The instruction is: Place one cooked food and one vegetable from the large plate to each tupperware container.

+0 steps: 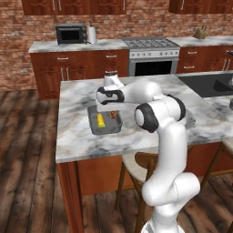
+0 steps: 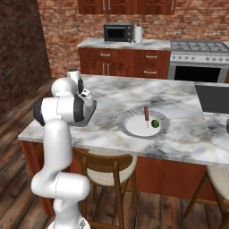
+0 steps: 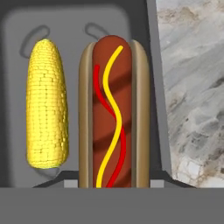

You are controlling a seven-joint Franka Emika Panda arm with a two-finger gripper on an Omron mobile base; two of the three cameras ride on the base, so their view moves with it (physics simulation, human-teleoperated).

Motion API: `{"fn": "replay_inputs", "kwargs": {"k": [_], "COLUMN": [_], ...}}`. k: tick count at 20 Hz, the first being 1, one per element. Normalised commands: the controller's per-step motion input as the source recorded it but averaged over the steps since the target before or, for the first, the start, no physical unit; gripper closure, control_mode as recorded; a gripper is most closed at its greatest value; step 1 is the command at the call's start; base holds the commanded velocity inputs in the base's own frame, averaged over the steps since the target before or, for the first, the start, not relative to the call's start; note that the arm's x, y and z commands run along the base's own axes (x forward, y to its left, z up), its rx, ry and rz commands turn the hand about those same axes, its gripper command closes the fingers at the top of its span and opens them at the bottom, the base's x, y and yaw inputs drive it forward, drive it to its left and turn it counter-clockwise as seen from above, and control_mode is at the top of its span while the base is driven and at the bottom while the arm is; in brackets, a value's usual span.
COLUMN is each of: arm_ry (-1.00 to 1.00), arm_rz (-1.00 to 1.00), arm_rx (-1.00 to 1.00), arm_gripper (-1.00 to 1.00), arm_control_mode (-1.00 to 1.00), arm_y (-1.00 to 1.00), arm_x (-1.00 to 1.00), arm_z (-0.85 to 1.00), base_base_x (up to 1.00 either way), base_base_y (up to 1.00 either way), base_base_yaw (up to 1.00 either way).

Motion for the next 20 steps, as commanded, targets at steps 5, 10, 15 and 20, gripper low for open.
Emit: {"fn": "replay_inputs", "kwargs": {"k": [5, 10, 15, 20], "arm_ry": [0.0, 0.0, 0.04, 0.0], "arm_rz": [0.0, 0.0, 0.0, 0.0], "arm_rx": [-0.05, -0.01, 0.0, 0.0], "arm_gripper": [1.0, 1.0, 1.0, 1.0], "arm_control_mode": [-1.0, -1.0, -1.0, -1.0], "arm_y": [0.1, 0.03, 0.0, 0.0], "arm_x": [0.33, 0.29, 0.02, 0.0], "arm_z": [-0.16, -0.3, -0.35, -0.28], "base_base_x": [0.0, 0.0, 0.0, 0.0], "base_base_y": [0.0, 0.0, 0.0, 0.0], "base_base_yaw": [0.0, 0.0, 0.0, 0.0]}}
